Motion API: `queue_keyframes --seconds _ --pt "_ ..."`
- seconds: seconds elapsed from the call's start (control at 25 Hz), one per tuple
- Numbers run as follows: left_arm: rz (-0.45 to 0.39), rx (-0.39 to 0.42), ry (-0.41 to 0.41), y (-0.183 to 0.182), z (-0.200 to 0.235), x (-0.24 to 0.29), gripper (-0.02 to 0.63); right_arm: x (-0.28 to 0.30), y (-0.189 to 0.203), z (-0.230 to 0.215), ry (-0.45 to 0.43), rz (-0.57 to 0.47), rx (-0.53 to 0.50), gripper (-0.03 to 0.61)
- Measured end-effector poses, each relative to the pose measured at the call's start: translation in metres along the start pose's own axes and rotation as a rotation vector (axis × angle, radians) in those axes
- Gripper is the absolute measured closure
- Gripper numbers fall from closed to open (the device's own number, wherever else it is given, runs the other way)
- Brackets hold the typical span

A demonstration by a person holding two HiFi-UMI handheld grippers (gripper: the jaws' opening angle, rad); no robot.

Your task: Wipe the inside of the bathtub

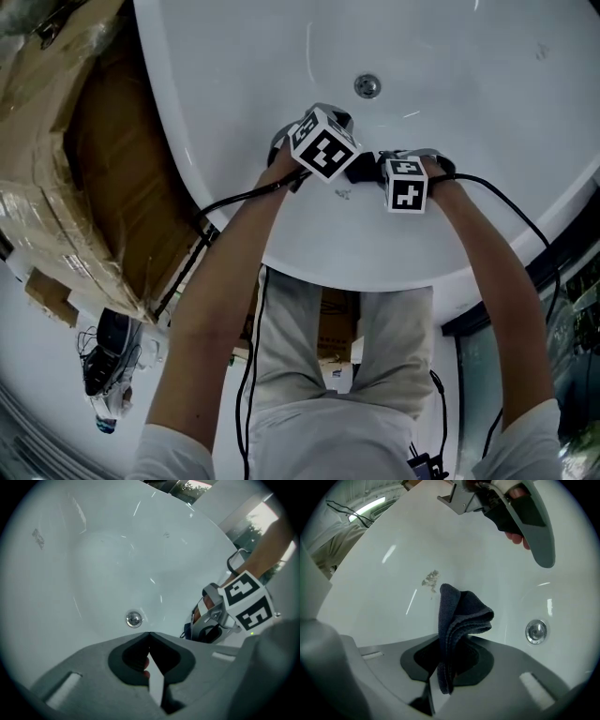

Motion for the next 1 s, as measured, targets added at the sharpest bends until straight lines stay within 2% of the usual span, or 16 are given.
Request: queue_keyframes --seconds 0.36,1.0 --pt "-0.044 -0.003 0.03 -0.011 -0.017 -0.018 0.614 -0.014 -0.007 0.031 -0.016 -0.009 -0.019 0.523" --pt "-0.045 0.052 0.023 -0.006 -0.051 -0.045 0.614 -0.045 -0.026 0.089 -0.048 -0.036 -0.021 0.525"
Point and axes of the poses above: the fingertips, and each gripper's own axes: x forward along the fingers, z to its left, y out of its underside, the point moved 4 cm from there along -x, backward along the fingers, and after that the axes turned 7 degrees about z, right-handed, at the moved point
